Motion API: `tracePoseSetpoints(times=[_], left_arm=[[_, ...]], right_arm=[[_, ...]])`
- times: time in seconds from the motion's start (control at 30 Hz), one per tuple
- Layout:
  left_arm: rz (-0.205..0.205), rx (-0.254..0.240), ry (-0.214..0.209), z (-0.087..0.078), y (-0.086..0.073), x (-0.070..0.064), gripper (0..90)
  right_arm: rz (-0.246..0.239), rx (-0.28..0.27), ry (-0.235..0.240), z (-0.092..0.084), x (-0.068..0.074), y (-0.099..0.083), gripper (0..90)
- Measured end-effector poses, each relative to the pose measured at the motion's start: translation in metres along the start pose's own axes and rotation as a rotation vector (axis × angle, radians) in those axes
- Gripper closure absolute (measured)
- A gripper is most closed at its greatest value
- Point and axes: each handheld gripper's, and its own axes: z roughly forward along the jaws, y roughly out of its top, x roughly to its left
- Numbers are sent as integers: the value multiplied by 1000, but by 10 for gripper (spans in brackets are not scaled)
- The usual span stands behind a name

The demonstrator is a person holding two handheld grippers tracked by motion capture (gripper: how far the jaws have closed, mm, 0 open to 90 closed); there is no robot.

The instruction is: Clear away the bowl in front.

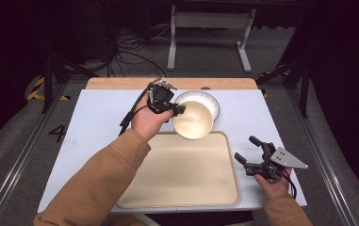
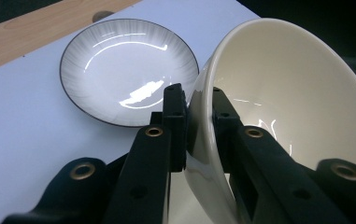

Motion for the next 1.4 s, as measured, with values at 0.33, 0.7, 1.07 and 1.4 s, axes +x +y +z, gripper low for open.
tracePoseSetpoints(times=[0.33,0.7,1.07,1.4], left_arm=[[31,26,-21,-14,-14,-8,814],[57,73,-35,-21,-27,-9,814],[71,139,-67,-11,-44,-9,814],[73,183,-80,1,-56,-10,813]], right_arm=[[-3,-4,0,0,0,0,124],[-6,-5,0,0,0,0,124],[-6,-4,0,0,0,0,123],[-6,-4,-2,0,0,0,123]])
